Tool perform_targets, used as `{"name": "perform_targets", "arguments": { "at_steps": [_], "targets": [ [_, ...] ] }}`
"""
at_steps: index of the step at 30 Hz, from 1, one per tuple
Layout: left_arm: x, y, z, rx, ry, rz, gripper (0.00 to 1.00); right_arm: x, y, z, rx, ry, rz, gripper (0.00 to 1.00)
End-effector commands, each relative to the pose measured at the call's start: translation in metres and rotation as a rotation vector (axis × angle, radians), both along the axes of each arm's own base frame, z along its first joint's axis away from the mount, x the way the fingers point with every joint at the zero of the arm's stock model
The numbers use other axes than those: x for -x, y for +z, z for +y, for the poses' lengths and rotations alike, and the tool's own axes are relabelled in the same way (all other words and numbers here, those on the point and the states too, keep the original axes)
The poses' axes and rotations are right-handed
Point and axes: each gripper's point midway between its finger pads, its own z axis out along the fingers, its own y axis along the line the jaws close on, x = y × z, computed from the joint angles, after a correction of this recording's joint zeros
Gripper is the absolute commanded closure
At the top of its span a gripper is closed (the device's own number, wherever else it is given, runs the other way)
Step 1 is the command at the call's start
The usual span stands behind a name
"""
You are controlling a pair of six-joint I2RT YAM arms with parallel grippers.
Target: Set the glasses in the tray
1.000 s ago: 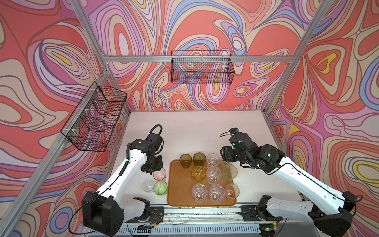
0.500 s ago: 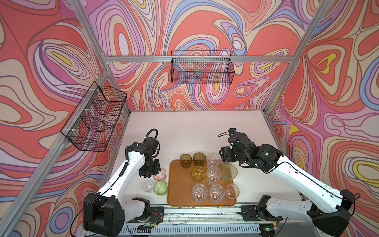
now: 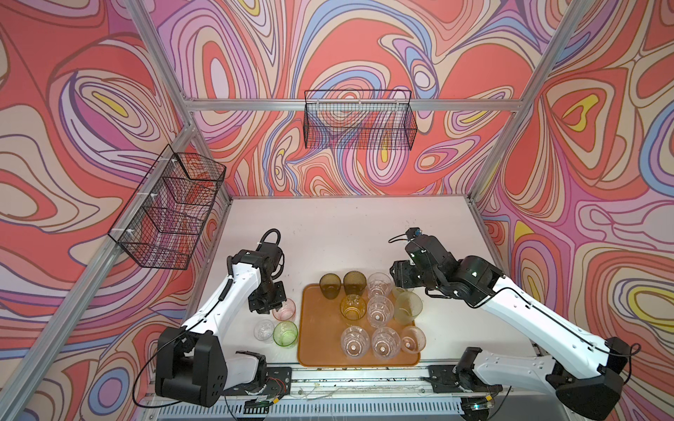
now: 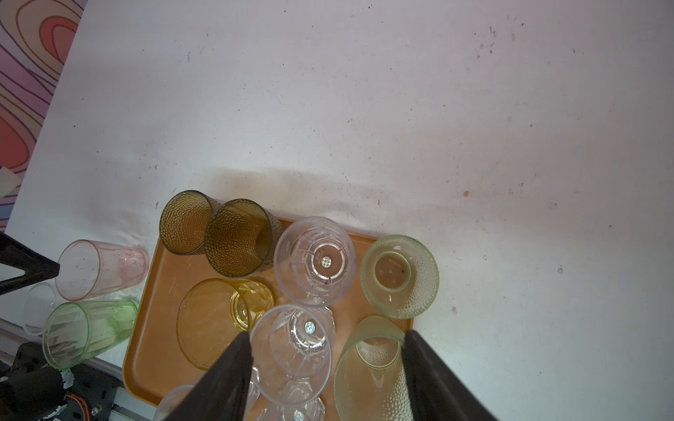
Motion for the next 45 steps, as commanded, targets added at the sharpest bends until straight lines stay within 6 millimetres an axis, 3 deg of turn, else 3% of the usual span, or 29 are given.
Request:
{"name": "perform_targets", "arguments": {
  "at_steps": [1,26,45],
  "targets": [
    [0.004,-0.006,0.002,-0.005,-0.001,0.045,0.73,0.000,0.003,-0.006,0.009,-0.008,-0.020,0.33],
    [0.000,-0.017,0.002,-0.013,-0.007,0.088,0.86,0.004,0.005,-0.011,0.000,-0.012,-0.034,0.33],
    [-0.003,-0.012,-0.001,0.008,-0.012,0.052,0.97,0.003,0.009,-0.010,-0.007,-0.011,-0.039,0.33]
  ]
}}
